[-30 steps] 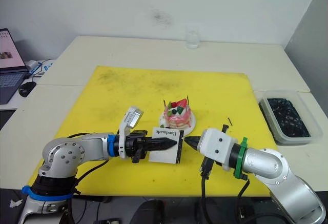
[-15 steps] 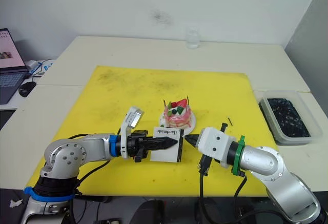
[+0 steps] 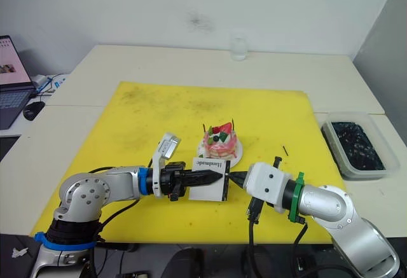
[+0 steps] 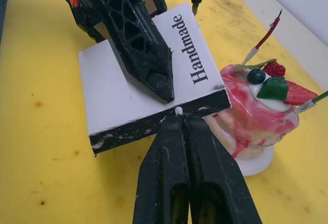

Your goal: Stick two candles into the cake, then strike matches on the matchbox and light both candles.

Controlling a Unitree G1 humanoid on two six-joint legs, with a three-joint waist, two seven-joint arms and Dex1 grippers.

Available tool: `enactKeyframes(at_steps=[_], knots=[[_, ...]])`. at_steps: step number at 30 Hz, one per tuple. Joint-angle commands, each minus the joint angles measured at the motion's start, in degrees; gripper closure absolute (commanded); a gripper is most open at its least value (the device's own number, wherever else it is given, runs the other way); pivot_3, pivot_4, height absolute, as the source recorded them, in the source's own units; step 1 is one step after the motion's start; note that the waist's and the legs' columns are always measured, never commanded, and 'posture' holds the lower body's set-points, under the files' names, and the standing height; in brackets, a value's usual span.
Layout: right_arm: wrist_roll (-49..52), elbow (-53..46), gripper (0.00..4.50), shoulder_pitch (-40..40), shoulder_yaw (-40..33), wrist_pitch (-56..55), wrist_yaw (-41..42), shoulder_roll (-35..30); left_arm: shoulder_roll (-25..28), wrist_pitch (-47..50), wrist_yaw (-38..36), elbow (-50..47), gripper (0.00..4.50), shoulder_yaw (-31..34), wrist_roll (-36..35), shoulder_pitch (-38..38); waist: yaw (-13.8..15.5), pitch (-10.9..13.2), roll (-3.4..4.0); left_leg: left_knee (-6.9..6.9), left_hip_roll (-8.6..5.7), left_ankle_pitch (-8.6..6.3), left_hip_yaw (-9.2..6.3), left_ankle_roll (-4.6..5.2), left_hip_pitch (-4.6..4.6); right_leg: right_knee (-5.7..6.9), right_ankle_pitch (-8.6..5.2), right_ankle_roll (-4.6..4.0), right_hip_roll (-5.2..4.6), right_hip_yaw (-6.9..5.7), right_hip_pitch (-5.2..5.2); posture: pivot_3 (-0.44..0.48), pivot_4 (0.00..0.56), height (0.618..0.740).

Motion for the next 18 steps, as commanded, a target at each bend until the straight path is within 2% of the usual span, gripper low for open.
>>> enactKeyframes(at_steps=[1, 18], knots=[[-1.4, 0.2, 4.46, -1.1, 0.2, -0.4, 0.2, -0.5, -0.5, -0.5, -0.5, -1.6, 4.50, 0.4, -1.2, -0.9, 0.0, 0.0, 0.00, 0.00, 0.00, 0.00, 0.00, 0.00, 0.00, 0.00, 0.00, 0.00, 0.00, 0.00, 0.00, 0.000, 0.150, 0.740], [-4.1, 2.5, 4.46, -3.5, 5.0, -2.0, 4.5, -1.4, -2.0, -2.0, 0.1, -3.6, 4.50, -0.2, -0.9, -2.0, 0.0, 0.0, 0.00, 0.01, 0.00, 0.00, 0.00, 0.00, 0.00, 0.00, 0.00, 0.00, 0.00, 0.00, 0.00, 0.000, 0.150, 0.740]])
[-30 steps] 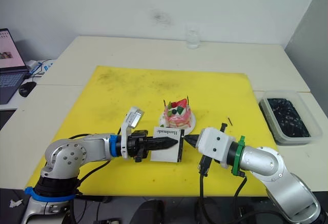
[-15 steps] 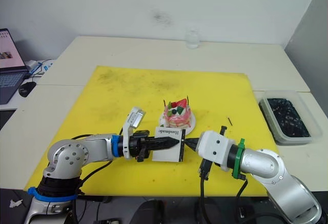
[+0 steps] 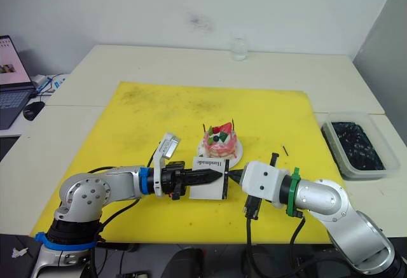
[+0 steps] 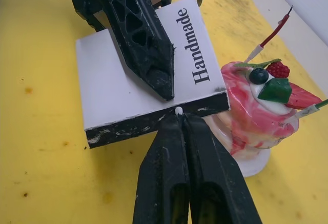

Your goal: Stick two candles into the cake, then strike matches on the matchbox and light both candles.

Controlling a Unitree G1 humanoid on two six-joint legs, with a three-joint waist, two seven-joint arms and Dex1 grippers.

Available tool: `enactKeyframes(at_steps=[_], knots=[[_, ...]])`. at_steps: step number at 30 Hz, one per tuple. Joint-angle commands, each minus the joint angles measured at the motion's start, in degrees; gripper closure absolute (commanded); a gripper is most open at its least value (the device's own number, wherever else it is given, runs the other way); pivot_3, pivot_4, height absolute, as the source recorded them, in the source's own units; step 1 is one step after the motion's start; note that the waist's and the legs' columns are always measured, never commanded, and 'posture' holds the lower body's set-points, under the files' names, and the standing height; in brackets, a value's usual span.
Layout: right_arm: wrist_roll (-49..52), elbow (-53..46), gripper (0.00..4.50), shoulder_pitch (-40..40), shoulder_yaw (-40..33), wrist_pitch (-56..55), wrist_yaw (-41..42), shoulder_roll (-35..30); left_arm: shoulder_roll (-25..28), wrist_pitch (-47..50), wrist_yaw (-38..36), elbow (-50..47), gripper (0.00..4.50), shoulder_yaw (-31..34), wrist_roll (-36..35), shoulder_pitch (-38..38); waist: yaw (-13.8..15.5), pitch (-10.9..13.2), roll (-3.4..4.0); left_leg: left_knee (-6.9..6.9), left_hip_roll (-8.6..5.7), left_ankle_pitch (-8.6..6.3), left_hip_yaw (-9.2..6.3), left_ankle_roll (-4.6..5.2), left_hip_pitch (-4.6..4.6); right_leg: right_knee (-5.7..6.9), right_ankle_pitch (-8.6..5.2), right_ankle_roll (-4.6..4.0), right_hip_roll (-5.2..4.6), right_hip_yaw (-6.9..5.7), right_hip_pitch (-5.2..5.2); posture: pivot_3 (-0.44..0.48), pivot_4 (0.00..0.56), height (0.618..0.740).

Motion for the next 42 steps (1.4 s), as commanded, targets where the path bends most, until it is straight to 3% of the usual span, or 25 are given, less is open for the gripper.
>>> enactKeyframes(at_steps=[1, 8, 13, 19, 23, 25, 28, 33, 42], knots=[[-0.5, 0.5, 4.46, 0.4, 2.4, -2.1, 2.7, -1.1, -1.6, -1.7, -1.0, -3.5, 4.50, 0.2, -2.0, -2.8, 0.0, 0.0, 0.00, 0.00, 0.00, 0.00, 0.01, 0.00, 0.00, 0.00, 0.00, 0.00, 0.00, 0.01, 0.00, 0.000, 0.150, 0.740], [-1.6, 0.7, 4.46, 6.7, 3.0, -11.9, 10.3, -8.5, 1.8, -6.0, -2.8, 1.9, 4.50, 5.4, 0.6, -16.5, 1.0, 0.1, -0.14, 0.06, -0.10, 0.00, -0.03, 0.00, -0.09, -0.03, 0.00, 0.01, 0.17, -0.21, 0.03, 0.000, 0.150, 0.740], [0.7, 0.0, 4.46, 6.9, -2.0, -10.1, 9.9, -7.9, 4.0, -5.4, -3.1, 1.4, 4.50, 7.4, -0.9, -19.9, 0.1, 0.0, -0.06, 0.05, -0.05, 0.00, 0.16, 0.00, 0.07, -0.03, 0.02, 0.04, 0.24, 0.05, 0.04, 0.000, 0.150, 0.740], [4.2, -1.6, 4.46, 5.0, -7.3, -4.6, 7.6, -5.5, 7.1, -2.1, -2.6, -4.2, 4.50, 8.6, -4.5, -12.6, -0.1, 0.0, -0.07, 0.03, 0.05, 0.01, 0.03, -0.02, 0.05, 0.02, 0.02, 0.04, 0.10, 0.01, 0.03, 0.000, 0.150, 0.740], [8.4, -3.6, 4.46, -0.9, -9.6, 0.9, 6.3, -3.6, 10.5, -0.7, -2.0, -7.2, 4.50, 10.2, -6.0, -4.0, -0.3, 0.0, -0.05, 0.03, 0.10, 0.01, 0.02, -0.03, 0.08, 0.07, 0.03, 0.03, 0.07, 0.02, 0.03, 0.000, 0.150, 0.740], [10.6, -4.0, 4.46, -5.7, -9.7, 4.3, 4.9, -1.7, 12.2, -2.4, -2.3, -7.2, 4.50, 10.1, -3.1, 1.3, -0.4, 0.0, -0.05, 0.04, 0.11, 0.01, 0.01, -0.03, 0.10, 0.08, 0.03, 0.03, 0.03, 0.01, 0.03, 0.000, 0.150, 0.740], [11.1, -2.2, 4.46, -13.5, -7.8, 7.4, 2.6, 1.3, 14.0, -5.2, -3.6, -5.9, 4.50, 9.7, 0.9, 7.2, -0.2, 0.0, -0.04, 0.03, 0.11, 0.01, 0.01, -0.03, 0.12, 0.07, 0.05, -0.01, -0.03, 0.02, 0.02, 0.000, 0.150, 0.740], [2.4, 8.7, 4.46, -24.2, 0.2, 4.0, -0.7, 5.8, 15.0, -8.7, -6.3, -5.7, 4.50, 7.2, 5.5, 11.9, 0.3, 0.0, -0.06, 0.04, 0.02, 0.02, 0.03, 0.00, 0.07, 0.02, 0.05, -0.04, -0.15, 0.00, 0.00, 0.000, 0.150, 0.740], [-7.0, 19.5, 4.46, -28.7, 7.4, -0.8, -3.6, 12.4, 13.0, -10.0, -6.3, -7.3, 4.50, 5.1, 6.1, 13.0, 0.3, 0.0, -0.05, -0.01, 0.09, 0.01, 0.04, 0.01, -0.09, -0.01, 0.01, -0.09, -0.14, -0.03, -0.09, 0.000, 0.150, 0.740]])
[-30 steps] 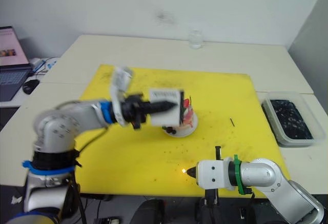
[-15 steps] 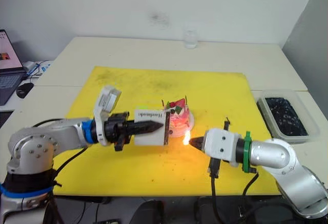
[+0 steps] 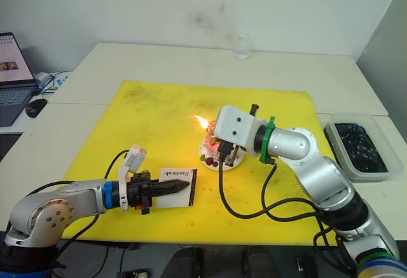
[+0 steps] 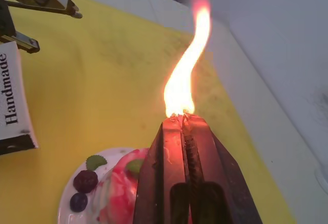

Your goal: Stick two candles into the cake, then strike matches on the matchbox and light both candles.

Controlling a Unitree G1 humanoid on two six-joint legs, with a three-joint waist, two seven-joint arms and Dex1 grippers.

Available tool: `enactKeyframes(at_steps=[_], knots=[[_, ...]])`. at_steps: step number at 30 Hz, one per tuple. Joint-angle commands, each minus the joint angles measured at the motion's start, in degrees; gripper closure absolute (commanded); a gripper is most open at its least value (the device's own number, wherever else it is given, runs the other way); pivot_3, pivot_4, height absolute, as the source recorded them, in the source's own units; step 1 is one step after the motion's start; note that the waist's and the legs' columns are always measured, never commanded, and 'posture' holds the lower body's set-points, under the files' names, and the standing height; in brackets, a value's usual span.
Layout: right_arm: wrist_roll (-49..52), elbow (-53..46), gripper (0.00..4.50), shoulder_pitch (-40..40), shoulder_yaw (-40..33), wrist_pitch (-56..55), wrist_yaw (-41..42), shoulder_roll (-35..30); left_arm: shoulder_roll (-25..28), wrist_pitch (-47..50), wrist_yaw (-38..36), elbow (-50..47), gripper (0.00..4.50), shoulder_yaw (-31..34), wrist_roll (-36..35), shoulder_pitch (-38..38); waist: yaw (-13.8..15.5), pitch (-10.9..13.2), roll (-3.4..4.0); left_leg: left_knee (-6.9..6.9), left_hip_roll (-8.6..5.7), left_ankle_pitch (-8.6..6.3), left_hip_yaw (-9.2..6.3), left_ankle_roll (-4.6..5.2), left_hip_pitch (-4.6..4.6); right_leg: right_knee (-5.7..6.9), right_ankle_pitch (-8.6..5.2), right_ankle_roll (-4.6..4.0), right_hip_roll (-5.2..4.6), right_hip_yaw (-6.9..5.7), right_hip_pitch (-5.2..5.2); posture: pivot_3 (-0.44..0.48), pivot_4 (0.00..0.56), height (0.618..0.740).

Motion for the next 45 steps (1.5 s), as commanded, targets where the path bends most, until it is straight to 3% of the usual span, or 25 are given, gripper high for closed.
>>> enactKeyframes(at_steps=[1, 45], knots=[[-2.4, 0.4, 4.46, -1.2, 0.1, -1.9, -0.6, 0.9, -0.3, -1.1, -0.5, -2.1, 4.50, 0.1, -0.1, -0.2, 0.0, 0.0, 0.00, 0.00, 0.00, 0.00, 0.00, 0.00, 0.00, 0.00, 0.00, 0.00, 0.00, -0.01, 0.00, 0.000, 0.150, 0.740], [-5.9, 0.5, 4.46, 0.6, -1.6, 0.0, -0.3, 2.9, -1.9, -2.2, -1.2, -1.1, 4.50, -2.3, 1.4, -2.3, -0.3, 0.0, 0.00, 0.02, 0.00, 0.00, 0.01, 0.00, 0.03, 0.03, 0.01, 0.01, 0.01, 0.01, 0.02, 0.000, 0.150, 0.740]])
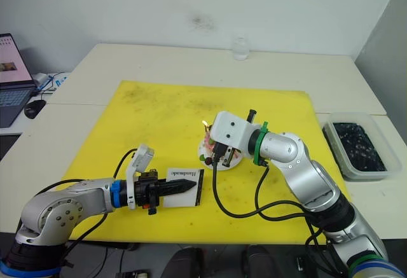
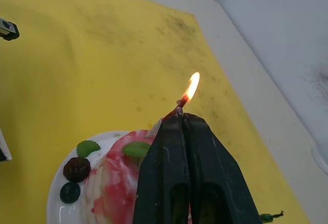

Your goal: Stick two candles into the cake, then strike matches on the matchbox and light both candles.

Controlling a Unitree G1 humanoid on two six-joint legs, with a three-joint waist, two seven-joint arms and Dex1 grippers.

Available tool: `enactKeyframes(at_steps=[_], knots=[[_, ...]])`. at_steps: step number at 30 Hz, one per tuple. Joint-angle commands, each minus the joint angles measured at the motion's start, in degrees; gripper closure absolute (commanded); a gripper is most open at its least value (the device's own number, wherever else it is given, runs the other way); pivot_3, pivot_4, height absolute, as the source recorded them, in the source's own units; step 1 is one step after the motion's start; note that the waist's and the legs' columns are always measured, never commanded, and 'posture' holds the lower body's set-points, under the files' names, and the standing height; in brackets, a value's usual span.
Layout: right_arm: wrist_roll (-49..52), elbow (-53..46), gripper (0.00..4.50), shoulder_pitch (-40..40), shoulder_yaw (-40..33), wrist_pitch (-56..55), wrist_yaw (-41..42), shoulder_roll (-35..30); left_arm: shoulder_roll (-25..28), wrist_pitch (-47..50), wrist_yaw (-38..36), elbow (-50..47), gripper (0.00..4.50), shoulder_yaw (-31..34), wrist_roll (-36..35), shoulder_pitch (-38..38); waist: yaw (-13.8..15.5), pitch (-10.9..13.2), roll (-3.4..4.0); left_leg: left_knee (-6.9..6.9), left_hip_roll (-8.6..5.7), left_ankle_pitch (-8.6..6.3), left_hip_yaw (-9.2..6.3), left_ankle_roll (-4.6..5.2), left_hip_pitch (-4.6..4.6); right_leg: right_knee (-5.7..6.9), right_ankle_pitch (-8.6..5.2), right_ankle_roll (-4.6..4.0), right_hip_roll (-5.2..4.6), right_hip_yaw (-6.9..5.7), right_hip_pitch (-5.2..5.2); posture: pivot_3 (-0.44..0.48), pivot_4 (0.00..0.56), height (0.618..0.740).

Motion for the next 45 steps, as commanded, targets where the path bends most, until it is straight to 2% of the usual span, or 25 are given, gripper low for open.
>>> enactKeyframes(at_steps=[1, 26, 31, 36, 40, 45], knots=[[-0.6, -1.0, 4.46, -0.7, -1.9, -1.1, -0.4, 0.2, -0.4, -1.0, -0.7, -1.1, 4.50, -0.2, -0.1, -0.7, 0.0, 0.0, 0.00, 0.00, 0.00, 0.00, 0.00, 0.00, 0.00, 0.00, 0.00, 0.00, 0.00, 0.00, 0.00, 0.000, 0.150, 0.740], [-0.8, -2.2, 4.46, -0.3, -1.9, 0.1, 0.3, 0.5, -0.7, -0.9, -0.7, -1.8, 4.50, -0.6, -0.2, -0.3, 0.0, 0.0, 0.00, 0.00, 0.00, 0.00, 0.00, 0.00, 0.00, 0.00, 0.00, 0.00, 0.00, 0.00, 0.00, 0.000, 0.150, 0.740], [1.7, -8.1, 4.46, 2.8, -5.0, 3.7, 2.5, -2.3, -1.3, -0.8, -0.7, -1.3, 4.50, -1.1, -0.1, -1.0, 0.1, 0.0, 0.00, 0.00, -0.01, 0.00, 0.00, 0.00, -0.03, -0.03, 0.00, 0.00, -0.01, -0.01, 0.00, 0.000, 0.150, 0.740], [6.0, -16.9, 4.46, 8.2, -10.6, 10.3, 4.1, -5.7, -1.7, -0.7, -0.9, -1.0, 4.50, -1.8, -0.1, -1.4, 0.0, 0.0, 0.00, -0.02, 0.00, 0.00, 0.00, 0.00, -0.03, -0.04, -0.01, 0.01, -0.01, -0.01, 0.00, 0.000, 0.150, 0.740], [9.5, -24.0, 4.46, 17.5, -21.9, 17.7, 4.8, -10.7, -2.2, -0.7, -1.4, -0.6, 4.50, -2.9, 0.0, -2.0, 0.5, 0.0, 0.00, -0.02, -0.01, 0.00, -0.04, 0.00, -0.03, -0.05, -0.02, 0.00, -0.02, -0.04, 0.02, 0.000, 0.150, 0.740], [10.8, -22.1, 4.46, 26.7, -37.2, 19.9, 4.5, -14.8, -3.6, -0.8, -0.9, -0.7, 4.50, -3.8, -0.1, -2.4, 0.6, 0.0, 0.00, 0.01, -0.05, 0.00, 0.00, 0.00, 0.00, -0.06, 0.00, 0.02, -0.04, 0.00, 0.04, 0.000, 0.150, 0.740]])
